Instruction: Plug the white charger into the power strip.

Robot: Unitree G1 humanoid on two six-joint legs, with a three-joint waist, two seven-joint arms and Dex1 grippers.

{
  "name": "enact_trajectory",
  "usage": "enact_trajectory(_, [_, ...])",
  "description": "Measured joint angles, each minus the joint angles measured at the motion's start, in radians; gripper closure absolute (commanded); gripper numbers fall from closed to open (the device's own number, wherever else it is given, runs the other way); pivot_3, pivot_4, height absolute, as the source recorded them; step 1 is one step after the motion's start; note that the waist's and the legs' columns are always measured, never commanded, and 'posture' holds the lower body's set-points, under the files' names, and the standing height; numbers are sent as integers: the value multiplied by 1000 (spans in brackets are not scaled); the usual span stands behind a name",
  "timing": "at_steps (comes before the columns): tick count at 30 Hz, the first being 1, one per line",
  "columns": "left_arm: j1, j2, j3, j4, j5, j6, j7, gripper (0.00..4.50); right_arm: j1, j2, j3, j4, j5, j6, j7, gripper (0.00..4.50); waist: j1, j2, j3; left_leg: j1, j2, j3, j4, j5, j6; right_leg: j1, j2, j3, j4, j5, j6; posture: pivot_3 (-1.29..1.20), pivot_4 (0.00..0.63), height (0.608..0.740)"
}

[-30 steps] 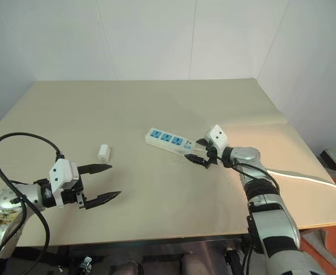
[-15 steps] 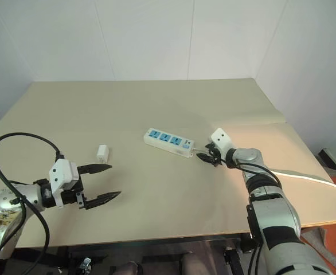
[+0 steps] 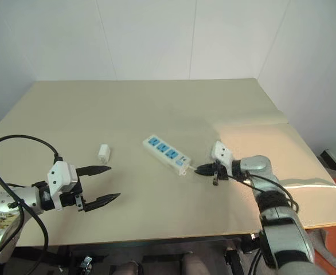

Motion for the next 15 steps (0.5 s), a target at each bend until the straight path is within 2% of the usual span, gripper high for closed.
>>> enact_trajectory(3, [-13, 0, -7, 3, -2, 0, -4, 0, 87, 2, 14, -166, 11, 72, -37, 4485, -5, 0, 0, 1, 0, 1, 0, 0, 0, 0, 0, 1, 0, -1, 2, 0, 150, 740])
enact_trajectory(7, [-38, 0, -21, 5, -2, 0, -11, 0, 100, 28, 16, -249, 5, 122, -165, 3109, -5, 0, 0, 2, 1, 1, 0, 0, 0, 0, 2, 1, 0, -3, 5, 0, 150, 740])
enact_trajectory(13, [-40, 0, -25, 21, -7, 0, -19, 0, 180, -5, -12, -388, 45, 201, -231, 980, 7, 0, 0, -2, -1, 1, 0, 0, 0, -1, -1, 1, -1, -1, 1, 0, 150, 740])
enact_trajectory(15, [-39, 0, -26, 20, -8, 0, -20, 0, 222, -40, -30, -443, 99, 242, -209, 980, 13, 1, 0, -2, -2, 1, 0, 0, 0, -1, -2, 1, -1, -1, 2, 0, 150, 740])
